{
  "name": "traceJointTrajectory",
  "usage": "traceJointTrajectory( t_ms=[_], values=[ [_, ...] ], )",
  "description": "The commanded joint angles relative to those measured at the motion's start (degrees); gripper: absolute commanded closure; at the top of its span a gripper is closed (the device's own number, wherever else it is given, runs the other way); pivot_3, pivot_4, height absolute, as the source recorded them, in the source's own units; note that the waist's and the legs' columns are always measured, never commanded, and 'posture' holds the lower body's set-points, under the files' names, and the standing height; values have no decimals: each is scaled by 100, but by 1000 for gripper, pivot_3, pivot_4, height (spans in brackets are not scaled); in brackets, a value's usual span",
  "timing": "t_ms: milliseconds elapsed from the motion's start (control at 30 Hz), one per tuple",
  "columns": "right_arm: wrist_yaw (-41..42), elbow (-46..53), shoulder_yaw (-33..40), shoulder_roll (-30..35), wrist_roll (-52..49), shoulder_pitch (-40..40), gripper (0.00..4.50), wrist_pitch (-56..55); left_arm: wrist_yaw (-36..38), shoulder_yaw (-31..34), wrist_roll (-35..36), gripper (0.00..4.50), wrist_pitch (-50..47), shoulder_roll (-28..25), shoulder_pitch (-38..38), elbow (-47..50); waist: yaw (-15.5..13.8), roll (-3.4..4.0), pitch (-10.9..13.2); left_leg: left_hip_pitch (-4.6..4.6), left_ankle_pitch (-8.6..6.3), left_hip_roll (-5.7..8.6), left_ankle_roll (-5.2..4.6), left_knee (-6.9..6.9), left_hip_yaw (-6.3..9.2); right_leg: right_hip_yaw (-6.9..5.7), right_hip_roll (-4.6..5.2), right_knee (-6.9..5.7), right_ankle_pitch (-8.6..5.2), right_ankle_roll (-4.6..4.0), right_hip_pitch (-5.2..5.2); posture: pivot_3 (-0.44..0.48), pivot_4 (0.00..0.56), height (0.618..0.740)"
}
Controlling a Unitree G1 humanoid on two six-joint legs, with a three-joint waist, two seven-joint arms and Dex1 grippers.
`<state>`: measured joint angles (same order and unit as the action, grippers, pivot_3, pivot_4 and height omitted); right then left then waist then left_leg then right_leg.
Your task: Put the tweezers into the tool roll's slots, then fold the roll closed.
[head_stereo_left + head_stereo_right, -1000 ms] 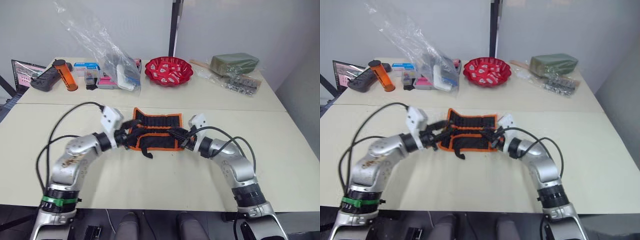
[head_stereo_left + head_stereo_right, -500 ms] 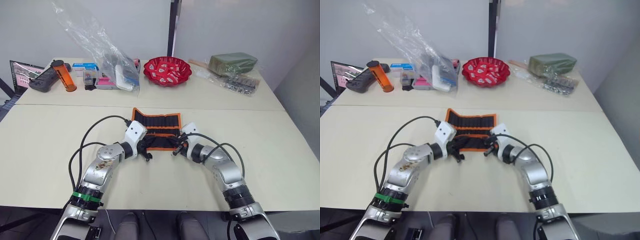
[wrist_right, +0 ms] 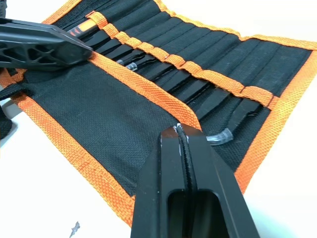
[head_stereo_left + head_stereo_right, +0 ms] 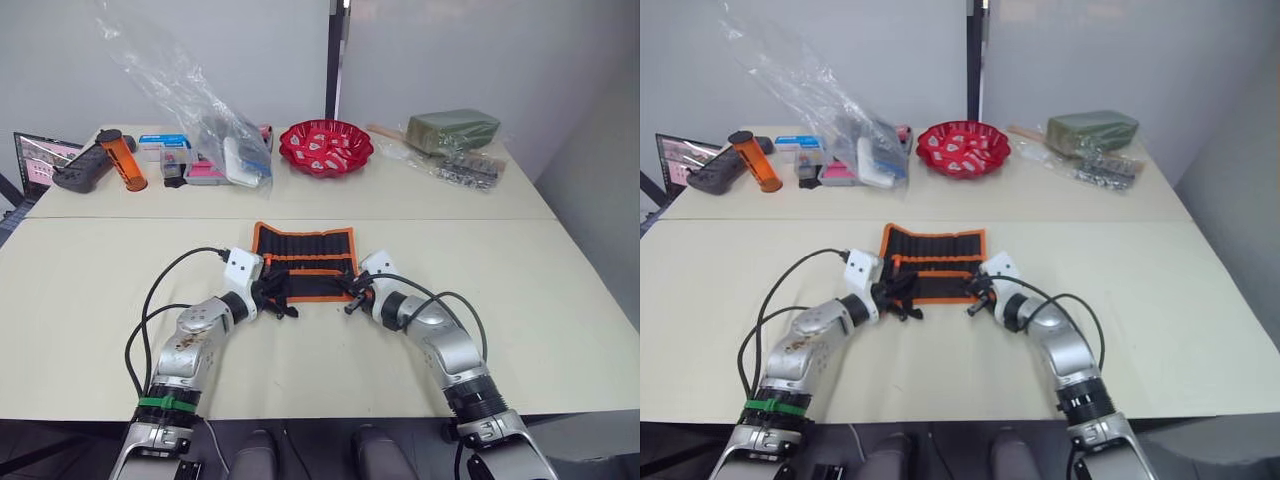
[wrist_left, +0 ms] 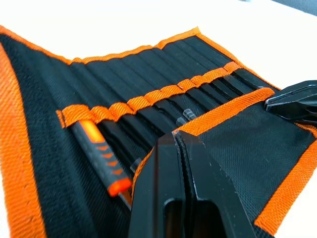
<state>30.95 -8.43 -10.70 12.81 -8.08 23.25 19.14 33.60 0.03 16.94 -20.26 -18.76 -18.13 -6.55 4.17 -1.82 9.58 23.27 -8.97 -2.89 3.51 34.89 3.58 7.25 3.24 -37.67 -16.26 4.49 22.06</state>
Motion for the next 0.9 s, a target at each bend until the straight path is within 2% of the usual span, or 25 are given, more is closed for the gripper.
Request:
traceJointTrajectory(
  t_ms=[33, 167, 333, 433, 600, 733, 900],
  values=[
    [25, -54, 109, 104, 47, -65, 4500, -45, -1, 300, 204, 4435, -354, -145, 81, 157, -5, 0, 0, 1, 0, 0, 0, 1, 0, 0, 0, 0, 0, 0, 0, 0, 150, 740],
    [252, 345, 428, 105, -363, -52, 4500, -108, 217, 457, 557, 4435, -524, -302, -8, 720, -15, -1, 3, 14, 0, 0, 0, 2, 0, 0, 0, 4, 0, 0, 9, 0, 150, 740],
    [697, 982, 956, 175, -1340, -217, 4500, 424, 447, 443, 583, 4435, -614, -725, -190, 1165, -29, 0, 6, 51, 0, 1, 0, -1, 2, -1, 1, 15, -1, 1, 31, 0, 150, 740],
    [764, 1152, 1127, 263, -1589, -378, 4500, 675, 589, 399, 592, 4435, -608, -859, -266, 1240, -49, 0, 6, 54, 0, 1, 0, -10, 3, -5, 3, 45, 1, 3, 24, 0, 150, 740],
    [643, 1643, 1610, 502, -2332, -764, 4500, 1674, 1140, 18, 556, 4435, -581, -1103, -426, 1405, -66, 0, 7, 65, -1, 1, 1, -16, 3, -6, 6, 57, 2, 2, 29, 0, 150, 740],
    [459, 1878, 1867, 629, -2767, -921, 4500, 2349, 1110, -426, 317, 4435, -786, -972, -745, 1076, -85, -1, 9, 72, -1, 2, 0, -10, 3, -6, 6, 58, 2, 3, 32, 0, 150, 740],
    [126, 2138, 2005, 598, -3126, -1105, 3019, 2969, 1051, -732, 36, 4500, -872, -901, -888, 881, -46, -1, 9, 73, -1, 2, 0, -15, 3, -5, 5, 60, 2, 4, 34, 0, 150, 740]
  ],
)
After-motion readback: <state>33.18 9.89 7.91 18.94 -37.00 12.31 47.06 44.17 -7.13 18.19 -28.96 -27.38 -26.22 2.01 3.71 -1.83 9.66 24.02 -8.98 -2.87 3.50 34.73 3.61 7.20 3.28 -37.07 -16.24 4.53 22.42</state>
